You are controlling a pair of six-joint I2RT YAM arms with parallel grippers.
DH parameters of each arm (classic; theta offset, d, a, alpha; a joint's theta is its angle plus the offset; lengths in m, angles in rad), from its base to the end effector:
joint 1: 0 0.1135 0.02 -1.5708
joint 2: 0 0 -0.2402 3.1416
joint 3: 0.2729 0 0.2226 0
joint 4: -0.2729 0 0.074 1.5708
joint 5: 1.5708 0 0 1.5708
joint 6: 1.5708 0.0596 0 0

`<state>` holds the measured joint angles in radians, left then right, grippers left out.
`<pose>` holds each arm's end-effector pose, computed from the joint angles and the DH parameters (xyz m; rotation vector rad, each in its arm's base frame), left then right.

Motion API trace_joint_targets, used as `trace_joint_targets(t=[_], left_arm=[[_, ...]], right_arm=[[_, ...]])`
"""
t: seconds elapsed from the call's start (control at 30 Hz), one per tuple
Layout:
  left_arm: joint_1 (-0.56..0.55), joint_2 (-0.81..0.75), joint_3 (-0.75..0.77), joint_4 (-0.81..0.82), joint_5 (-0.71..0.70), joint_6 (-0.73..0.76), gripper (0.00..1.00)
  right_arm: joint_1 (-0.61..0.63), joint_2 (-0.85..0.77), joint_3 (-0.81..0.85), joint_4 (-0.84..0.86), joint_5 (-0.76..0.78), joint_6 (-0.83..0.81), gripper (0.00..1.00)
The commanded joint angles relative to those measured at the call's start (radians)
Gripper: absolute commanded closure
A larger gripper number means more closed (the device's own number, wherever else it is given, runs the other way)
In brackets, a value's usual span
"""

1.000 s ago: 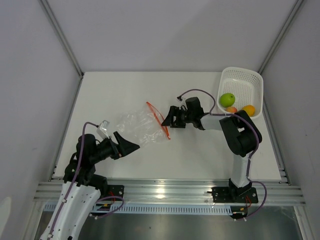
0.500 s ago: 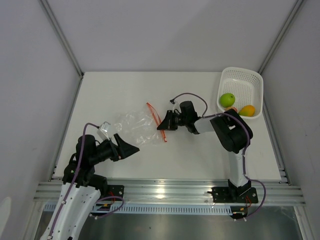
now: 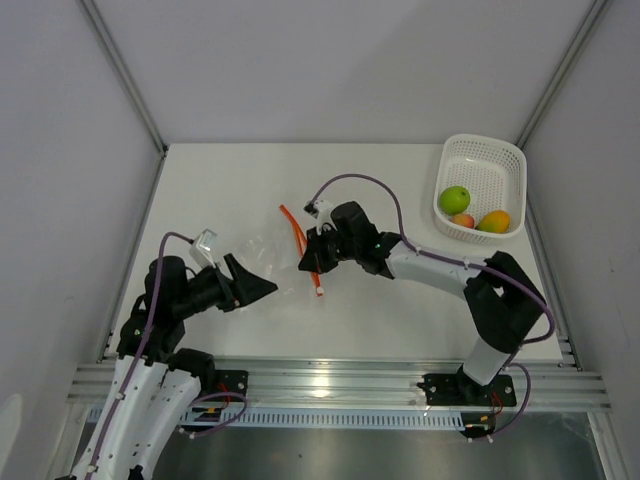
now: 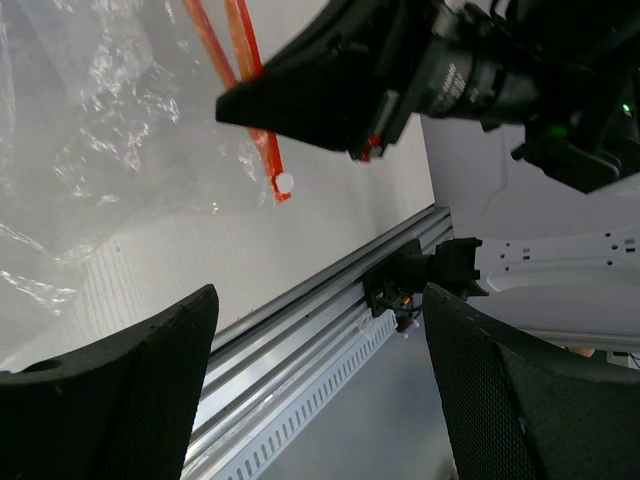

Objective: Place the food in the zip-top bag and seal the zipper
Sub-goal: Pick up the zipper food storage bag at the center of the board.

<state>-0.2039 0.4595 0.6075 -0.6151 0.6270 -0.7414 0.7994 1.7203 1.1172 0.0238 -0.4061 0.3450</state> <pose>0.1075 -0.0579 0.2559 -0.1553 2.1607 -1.2086 0.2439 0.2846 0.2084 -0.7649 2.1755 1.0678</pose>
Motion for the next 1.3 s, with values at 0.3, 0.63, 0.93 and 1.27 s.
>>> trace_joint_targets(t=[0.3, 0.63, 0.93, 1.27], left_arm=[[-0.005, 0.065, 0.087, -0.038, -0.122, -0.136, 0.16], [-0.008, 0.093, 0.051, -0.012, -0.118, -0.210, 0.14], [-0.028, 0.114, 0.029, 0.018, -0.118, -0.251, 0.13], [-0.035, 0.140, 0.000, 0.021, -0.144, -0.219, 0.13]], right_arm=[[0.277, -0.195, 0.043, -0.292, 0.503, -0.274, 1.00], [0.455, -0.217, 0.070, -0.306, 0.733, -0.313, 1.00], [0.540, -0.246, 0.075, -0.259, 0.770, -0.334, 1.00], [0.592, -0.226, 0.122, -0.265, 0.809, -0.340, 1.00]])
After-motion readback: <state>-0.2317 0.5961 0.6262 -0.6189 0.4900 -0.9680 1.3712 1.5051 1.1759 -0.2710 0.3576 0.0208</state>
